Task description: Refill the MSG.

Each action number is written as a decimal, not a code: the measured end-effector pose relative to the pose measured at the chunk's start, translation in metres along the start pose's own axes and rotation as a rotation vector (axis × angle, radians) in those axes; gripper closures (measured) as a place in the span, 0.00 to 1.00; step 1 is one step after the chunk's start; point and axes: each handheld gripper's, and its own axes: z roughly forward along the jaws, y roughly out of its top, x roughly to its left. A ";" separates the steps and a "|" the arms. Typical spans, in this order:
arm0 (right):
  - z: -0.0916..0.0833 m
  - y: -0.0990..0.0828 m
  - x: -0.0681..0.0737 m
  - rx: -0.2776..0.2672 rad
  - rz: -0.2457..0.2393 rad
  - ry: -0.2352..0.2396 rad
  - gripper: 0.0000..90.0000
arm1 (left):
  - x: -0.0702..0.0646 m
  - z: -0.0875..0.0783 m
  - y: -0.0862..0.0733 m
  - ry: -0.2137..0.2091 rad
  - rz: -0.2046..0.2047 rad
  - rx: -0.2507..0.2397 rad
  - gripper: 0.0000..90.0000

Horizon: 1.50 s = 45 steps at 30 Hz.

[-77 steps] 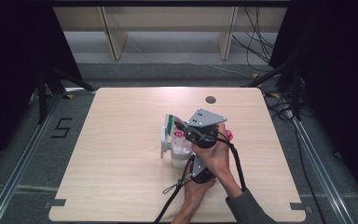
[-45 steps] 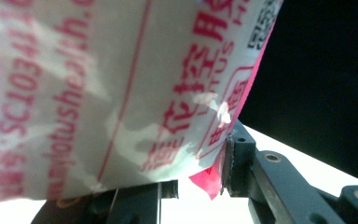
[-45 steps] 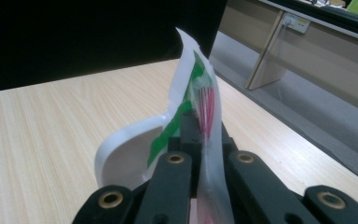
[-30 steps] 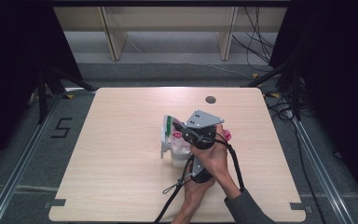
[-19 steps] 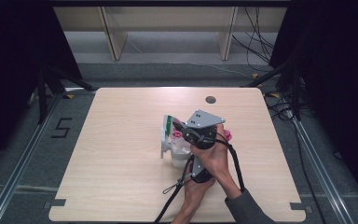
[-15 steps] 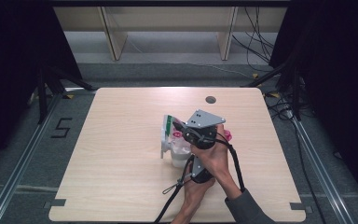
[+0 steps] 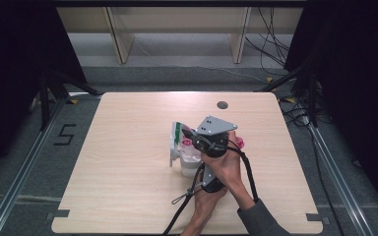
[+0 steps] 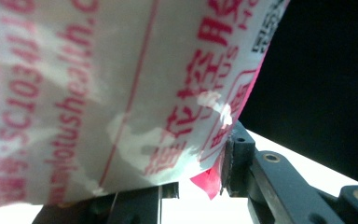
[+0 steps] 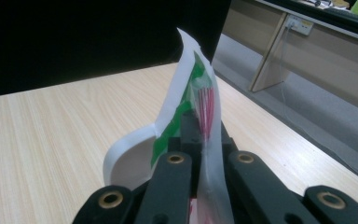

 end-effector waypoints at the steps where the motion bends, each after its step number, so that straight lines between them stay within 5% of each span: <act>1: 0.000 0.000 0.000 0.000 0.000 0.000 1.00 | 0.000 0.000 0.000 0.000 0.000 0.000 0.80; 45: 0.002 -0.002 0.001 0.008 0.016 -0.014 1.00 | 0.000 0.001 -0.001 0.002 0.006 -0.007 0.80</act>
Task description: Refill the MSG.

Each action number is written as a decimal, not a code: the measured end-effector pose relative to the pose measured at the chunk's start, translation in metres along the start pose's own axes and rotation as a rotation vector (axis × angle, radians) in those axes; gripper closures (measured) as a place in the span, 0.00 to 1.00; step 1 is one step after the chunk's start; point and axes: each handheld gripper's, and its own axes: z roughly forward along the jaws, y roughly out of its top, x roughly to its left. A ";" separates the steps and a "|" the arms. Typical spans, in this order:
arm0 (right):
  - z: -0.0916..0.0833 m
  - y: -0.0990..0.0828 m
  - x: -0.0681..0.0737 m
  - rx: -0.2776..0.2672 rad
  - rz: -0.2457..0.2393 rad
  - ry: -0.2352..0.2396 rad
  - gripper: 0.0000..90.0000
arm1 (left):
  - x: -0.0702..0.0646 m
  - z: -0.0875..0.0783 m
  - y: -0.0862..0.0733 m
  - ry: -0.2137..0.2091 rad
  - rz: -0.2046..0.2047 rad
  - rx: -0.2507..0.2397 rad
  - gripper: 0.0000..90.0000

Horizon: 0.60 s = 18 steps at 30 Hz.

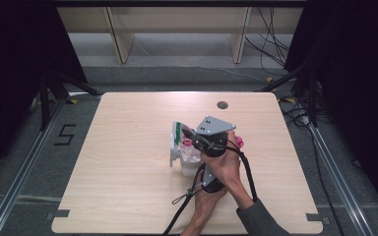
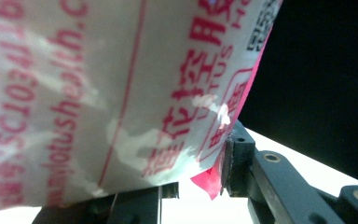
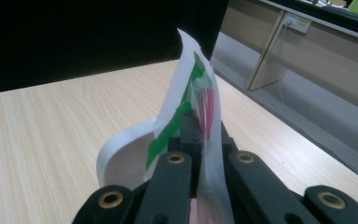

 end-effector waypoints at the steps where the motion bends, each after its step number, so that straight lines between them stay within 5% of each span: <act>1: -0.001 0.001 0.000 -0.008 -0.011 0.002 1.00 | 0.000 0.000 0.000 -0.003 0.002 -0.001 0.80; 12: 0.002 0.000 0.001 0.002 -0.026 0.009 1.00 | -0.001 0.001 -0.001 0.008 -0.015 -0.014 0.80; 18: -0.001 0.002 0.001 -0.008 -0.015 0.010 1.00 | -0.001 -0.001 0.001 0.015 0.009 -0.005 0.80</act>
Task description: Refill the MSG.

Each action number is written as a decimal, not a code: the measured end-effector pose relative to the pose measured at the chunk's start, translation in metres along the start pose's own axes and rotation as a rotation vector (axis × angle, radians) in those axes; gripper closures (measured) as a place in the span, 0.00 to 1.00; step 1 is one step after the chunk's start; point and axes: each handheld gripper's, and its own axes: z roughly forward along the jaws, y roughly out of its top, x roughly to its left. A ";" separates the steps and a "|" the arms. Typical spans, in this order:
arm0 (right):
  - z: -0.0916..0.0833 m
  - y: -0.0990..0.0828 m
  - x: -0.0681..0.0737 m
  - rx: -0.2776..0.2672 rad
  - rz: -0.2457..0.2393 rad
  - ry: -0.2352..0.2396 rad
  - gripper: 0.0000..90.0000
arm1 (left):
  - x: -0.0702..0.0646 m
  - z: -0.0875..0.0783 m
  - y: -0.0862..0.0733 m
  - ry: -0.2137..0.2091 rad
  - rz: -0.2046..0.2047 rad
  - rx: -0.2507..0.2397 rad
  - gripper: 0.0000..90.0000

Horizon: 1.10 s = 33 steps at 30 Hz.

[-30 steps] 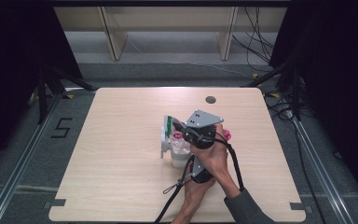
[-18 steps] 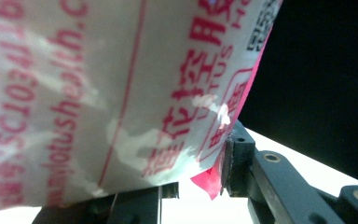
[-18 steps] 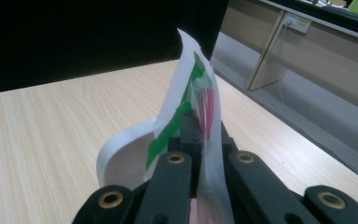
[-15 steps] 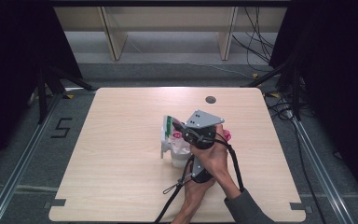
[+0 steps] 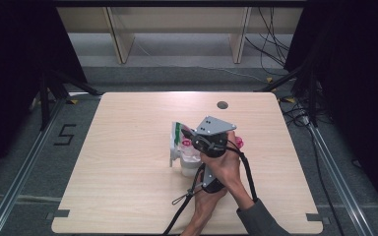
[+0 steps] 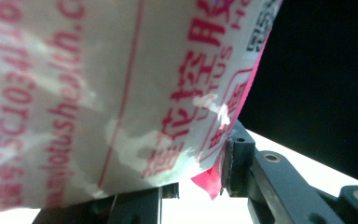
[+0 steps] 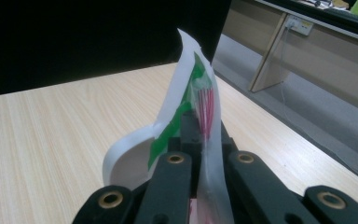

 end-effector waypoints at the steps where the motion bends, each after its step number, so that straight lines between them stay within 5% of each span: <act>1: 0.001 0.000 0.000 0.009 -0.006 0.004 1.00 | -0.001 0.001 -0.001 0.007 -0.009 -0.006 0.80; 21: 0.000 0.000 0.000 0.004 -0.013 -0.002 0.99 | 0.000 -0.001 0.000 -0.013 -0.001 0.001 0.80; 31: 0.003 -0.001 0.000 0.020 -0.022 0.003 0.99 | -0.001 0.002 -0.001 -0.001 -0.041 -0.018 0.80; 33: 0.003 -0.003 -0.002 0.023 -0.013 0.007 0.99 | 0.001 0.001 -0.001 -0.021 -0.010 0.010 0.80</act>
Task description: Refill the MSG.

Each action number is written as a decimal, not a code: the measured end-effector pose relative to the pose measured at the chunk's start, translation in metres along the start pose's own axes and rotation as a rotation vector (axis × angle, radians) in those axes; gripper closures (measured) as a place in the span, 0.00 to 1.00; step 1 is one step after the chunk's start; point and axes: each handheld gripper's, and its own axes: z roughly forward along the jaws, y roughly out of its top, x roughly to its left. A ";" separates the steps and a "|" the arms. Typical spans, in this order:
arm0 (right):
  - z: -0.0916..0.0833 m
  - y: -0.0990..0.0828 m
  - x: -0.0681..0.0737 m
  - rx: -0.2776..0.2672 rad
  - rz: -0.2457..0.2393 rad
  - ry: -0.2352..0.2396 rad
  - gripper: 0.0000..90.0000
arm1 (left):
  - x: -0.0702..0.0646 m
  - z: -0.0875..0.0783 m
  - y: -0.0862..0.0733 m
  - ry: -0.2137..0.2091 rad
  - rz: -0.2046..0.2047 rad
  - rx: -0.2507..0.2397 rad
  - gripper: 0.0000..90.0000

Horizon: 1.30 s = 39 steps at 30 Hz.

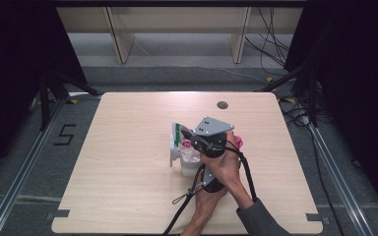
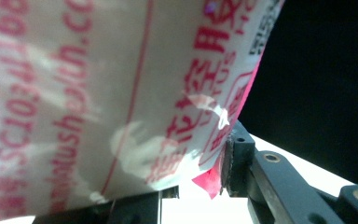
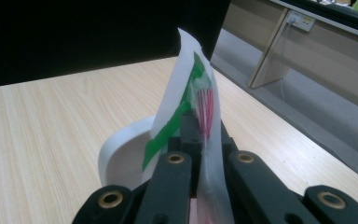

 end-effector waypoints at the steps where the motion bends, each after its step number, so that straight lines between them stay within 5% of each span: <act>1: -0.001 0.000 0.000 -0.010 0.001 -0.003 0.99 | -0.001 0.000 0.001 0.006 -0.002 -0.004 0.80; 23: 0.002 0.000 0.001 -0.007 -0.004 -0.006 0.99 | -0.001 0.000 0.000 0.033 -0.018 -0.016 0.79; 26: 0.003 -0.003 0.000 0.007 0.030 -0.002 1.00 | 0.000 0.000 -0.001 0.014 -0.003 -0.008 0.80; 31: 0.002 0.000 0.000 -0.005 0.005 -0.006 0.99 | -0.001 0.001 -0.001 0.029 -0.006 -0.021 0.80; 32: 0.002 -0.001 0.000 0.002 0.006 0.000 0.99 | -0.001 -0.002 0.000 0.048 0.009 0.023 0.80; 35: 0.001 0.000 0.001 -0.005 0.002 -0.005 0.99 | -0.002 0.000 0.000 0.024 -0.009 -0.022 0.80; 39: 0.005 -0.002 0.001 0.006 0.005 0.001 0.99 | 0.000 0.001 -0.001 0.027 -0.015 -0.021 0.80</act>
